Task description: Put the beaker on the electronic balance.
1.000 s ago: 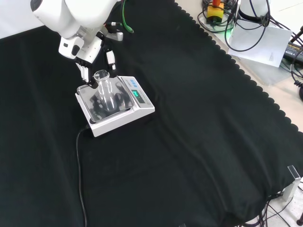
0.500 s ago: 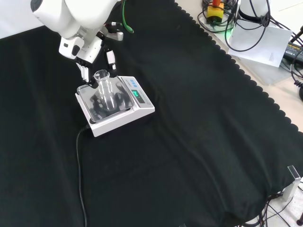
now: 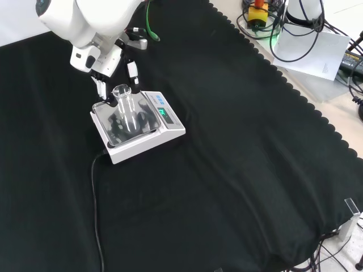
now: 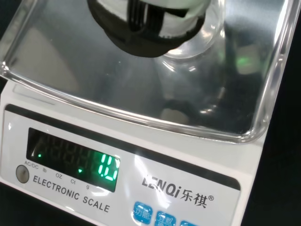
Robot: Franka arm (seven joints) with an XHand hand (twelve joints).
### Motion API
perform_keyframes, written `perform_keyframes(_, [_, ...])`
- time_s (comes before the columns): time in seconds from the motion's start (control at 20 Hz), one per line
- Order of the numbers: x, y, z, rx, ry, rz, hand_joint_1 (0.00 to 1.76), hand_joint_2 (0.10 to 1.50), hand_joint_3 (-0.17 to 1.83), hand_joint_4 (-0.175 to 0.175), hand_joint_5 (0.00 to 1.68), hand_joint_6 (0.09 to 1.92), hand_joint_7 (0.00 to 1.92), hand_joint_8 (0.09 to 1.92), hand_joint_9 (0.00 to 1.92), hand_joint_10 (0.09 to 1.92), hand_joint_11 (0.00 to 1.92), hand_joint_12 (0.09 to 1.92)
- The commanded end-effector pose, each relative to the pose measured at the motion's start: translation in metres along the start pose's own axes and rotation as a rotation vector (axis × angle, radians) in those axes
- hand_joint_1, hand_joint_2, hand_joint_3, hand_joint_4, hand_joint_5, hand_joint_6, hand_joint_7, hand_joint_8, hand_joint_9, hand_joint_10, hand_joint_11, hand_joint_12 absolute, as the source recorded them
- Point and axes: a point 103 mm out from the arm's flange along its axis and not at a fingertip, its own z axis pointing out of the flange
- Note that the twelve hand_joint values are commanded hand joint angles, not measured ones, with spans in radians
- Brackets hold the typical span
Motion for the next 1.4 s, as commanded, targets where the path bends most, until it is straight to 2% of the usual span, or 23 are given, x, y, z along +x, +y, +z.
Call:
perform_keyframes(0.05, [-0.001, 0.000, 0.002, 0.015, -0.003, 0.008, 1.16, 1.11, -0.02, -0.175, 1.00, 0.98, 0.98, 0.86, 1.18, 0.77, 1.27, 0.79])
perform_keyframes(0.15, [-0.002, 0.000, 0.001, 0.022, 0.003, 0.010, 1.16, 1.10, -0.02, -0.174, 1.03, 0.92, 0.94, 0.86, 1.22, 0.70, 1.36, 0.78])
perform_keyframes(0.25, [-0.004, 0.000, 0.003, 0.025, -0.003, 0.011, 1.12, 1.02, -0.07, -0.175, 0.95, 0.81, 0.88, 0.86, 1.27, 0.62, 1.39, 0.76])
perform_keyframes(0.4, [-0.004, -0.001, 0.004, 0.025, -0.008, 0.016, 1.05, 0.97, -0.15, -0.175, 0.75, 0.82, 0.75, 0.88, 1.27, 0.59, 1.36, 0.79])
perform_keyframes(0.55, [-0.007, -0.004, 0.004, 0.022, -0.007, 0.015, 0.96, 0.91, -0.17, -0.141, 0.52, 0.88, 0.62, 0.88, 1.09, 0.65, 1.23, 0.90])
perform_keyframes(0.7, [-0.007, -0.006, 0.003, 0.020, -0.012, 0.012, 0.91, 0.88, -0.17, -0.114, 0.40, 0.86, 0.54, 0.87, 0.95, 0.71, 1.15, 0.99])
perform_keyframes(0.9, [-0.007, -0.008, 0.002, 0.019, -0.033, 0.012, 0.88, 0.87, -0.17, -0.068, 0.19, 0.53, 0.35, 0.87, 0.85, 0.76, 1.10, 1.04])
perform_keyframes(1.05, [-0.006, -0.010, 0.001, 0.018, -0.046, 0.015, 0.86, 0.85, -0.17, -0.032, 0.13, 0.29, 0.20, 0.84, 0.79, 0.80, 1.06, 1.08])
perform_keyframes(1.15, [-0.007, -0.011, 0.001, 0.017, -0.049, 0.016, 0.86, 0.85, -0.17, -0.008, 0.09, 0.20, 0.10, 0.81, 0.76, 0.81, 1.04, 1.10])
perform_keyframes(1.25, [-0.007, -0.012, 0.001, 0.027, -0.058, 0.022, 0.85, 0.84, -0.17, 0.018, 0.03, 0.12, 0.03, 0.71, 0.74, 0.81, 1.04, 1.10])
perform_keyframes(1.3, [-0.007, -0.012, 0.001, 0.036, -0.064, 0.026, 0.84, 0.83, -0.17, 0.029, 0.02, 0.09, 0.01, 0.58, 0.68, 0.82, 1.00, 1.13])
perform_keyframes(1.35, [-0.007, -0.013, 0.001, 0.048, -0.072, 0.032, 0.83, 0.82, -0.17, 0.039, 0.01, 0.09, 0.01, 0.43, 0.57, 0.83, 0.90, 1.19])
perform_keyframes(1.4, [-0.007, -0.014, 0.001, 0.051, -0.078, 0.036, 0.82, 0.82, -0.17, 0.047, 0.00, 0.09, 0.00, 0.27, 0.39, 0.87, 0.76, 1.26])
